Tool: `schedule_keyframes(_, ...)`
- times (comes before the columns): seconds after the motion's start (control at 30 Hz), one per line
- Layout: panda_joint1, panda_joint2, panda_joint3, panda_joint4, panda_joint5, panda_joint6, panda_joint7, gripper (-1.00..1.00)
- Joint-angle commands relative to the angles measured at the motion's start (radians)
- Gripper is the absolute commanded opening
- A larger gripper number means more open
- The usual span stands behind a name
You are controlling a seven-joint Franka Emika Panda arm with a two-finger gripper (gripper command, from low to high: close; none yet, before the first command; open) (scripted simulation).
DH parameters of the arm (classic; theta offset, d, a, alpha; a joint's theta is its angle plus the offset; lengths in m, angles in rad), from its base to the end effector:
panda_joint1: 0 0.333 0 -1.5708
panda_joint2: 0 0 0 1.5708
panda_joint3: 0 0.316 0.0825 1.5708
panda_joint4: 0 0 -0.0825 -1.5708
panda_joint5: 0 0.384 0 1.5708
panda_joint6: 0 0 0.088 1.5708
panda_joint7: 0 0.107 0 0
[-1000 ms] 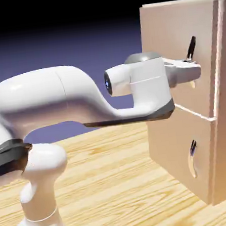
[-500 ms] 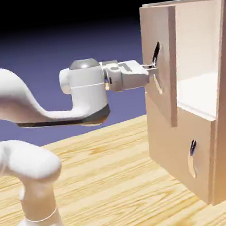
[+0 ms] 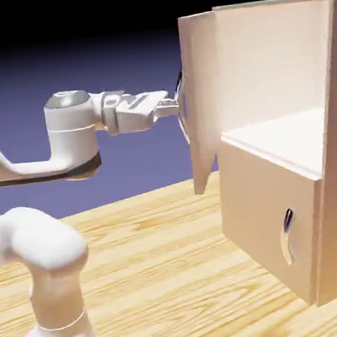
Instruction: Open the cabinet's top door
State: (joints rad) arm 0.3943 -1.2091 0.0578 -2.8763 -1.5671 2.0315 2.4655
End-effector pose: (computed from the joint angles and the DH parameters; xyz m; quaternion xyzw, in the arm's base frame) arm 0.2465 0.0598 0.5574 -0.5208 0.4772 -0.7072 0.0310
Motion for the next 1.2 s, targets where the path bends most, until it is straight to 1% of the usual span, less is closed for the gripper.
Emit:
schedule_keyframes(0.0, 0.003, 0.005, 0.036, 0.003, 0.039, -0.033, 0.0, -1.0)
schedule_keyframes(0.27, -0.006, 0.11, 0.326, 0.092, 0.318, -0.301, 0.03, -1.0)
schedule_keyframes(0.5, -0.102, 0.28, 0.58, 0.268, 0.521, -0.555, 0.082, -1.0)
schedule_keyframes(0.87, -0.43, 0.553, 0.978, 0.637, 0.699, -0.934, 0.172, -1.0)
schedule_keyframes(1.0, -0.574, 0.613, 1.121, 0.753, 0.73, -1.033, 0.194, -1.0)
schedule_keyframes(1.17, -0.755, 0.635, 1.283, 0.872, 0.763, -1.114, 0.198, -1.0)
